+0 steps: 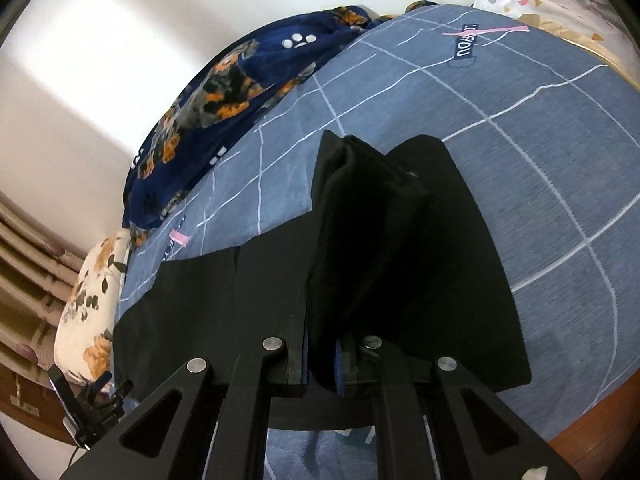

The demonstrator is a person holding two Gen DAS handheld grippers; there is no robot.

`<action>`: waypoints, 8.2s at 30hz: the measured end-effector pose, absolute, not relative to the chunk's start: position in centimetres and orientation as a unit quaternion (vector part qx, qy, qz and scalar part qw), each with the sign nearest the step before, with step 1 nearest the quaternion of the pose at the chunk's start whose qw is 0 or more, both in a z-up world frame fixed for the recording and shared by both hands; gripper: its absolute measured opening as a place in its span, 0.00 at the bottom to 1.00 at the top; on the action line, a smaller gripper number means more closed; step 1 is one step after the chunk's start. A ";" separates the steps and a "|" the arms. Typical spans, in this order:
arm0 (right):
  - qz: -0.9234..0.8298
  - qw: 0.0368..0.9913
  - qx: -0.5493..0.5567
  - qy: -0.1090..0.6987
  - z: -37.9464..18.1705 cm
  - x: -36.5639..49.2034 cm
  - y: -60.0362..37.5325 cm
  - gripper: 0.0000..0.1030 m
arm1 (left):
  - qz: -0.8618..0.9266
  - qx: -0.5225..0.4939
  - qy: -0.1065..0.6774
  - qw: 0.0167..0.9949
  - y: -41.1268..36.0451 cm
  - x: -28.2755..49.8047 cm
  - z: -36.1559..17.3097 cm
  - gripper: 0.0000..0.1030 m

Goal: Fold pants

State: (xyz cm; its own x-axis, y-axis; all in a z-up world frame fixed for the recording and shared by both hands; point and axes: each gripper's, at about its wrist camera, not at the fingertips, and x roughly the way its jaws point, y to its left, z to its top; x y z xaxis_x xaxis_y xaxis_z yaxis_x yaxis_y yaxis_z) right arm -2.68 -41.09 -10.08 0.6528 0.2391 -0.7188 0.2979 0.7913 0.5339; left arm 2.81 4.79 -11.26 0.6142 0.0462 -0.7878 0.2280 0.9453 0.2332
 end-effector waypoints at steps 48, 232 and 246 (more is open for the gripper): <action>0.077 0.845 0.251 0.465 -11.2 -0.3 -29.8 0.11 | -0.034 0.149 0.445 0.882 6.1 3.4 -11.5 0.90; 0.173 0.760 0.489 0.391 -12.5 -2.9 -43.7 0.27 | -0.028 0.121 0.475 0.871 7.5 3.7 -11.4 0.91; 0.135 0.740 0.494 0.437 -16.7 -5.0 -43.3 0.00 | -0.023 0.125 0.450 0.884 7.2 3.2 -9.8 0.91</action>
State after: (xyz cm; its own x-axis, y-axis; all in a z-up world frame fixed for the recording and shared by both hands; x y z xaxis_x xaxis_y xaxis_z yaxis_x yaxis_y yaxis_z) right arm -5.04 -43.34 -16.66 0.5812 0.6312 -0.5136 0.2320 0.4765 0.8480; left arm 3.24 7.20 -9.76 0.5934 0.0718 -0.8017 0.1532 0.9678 0.2000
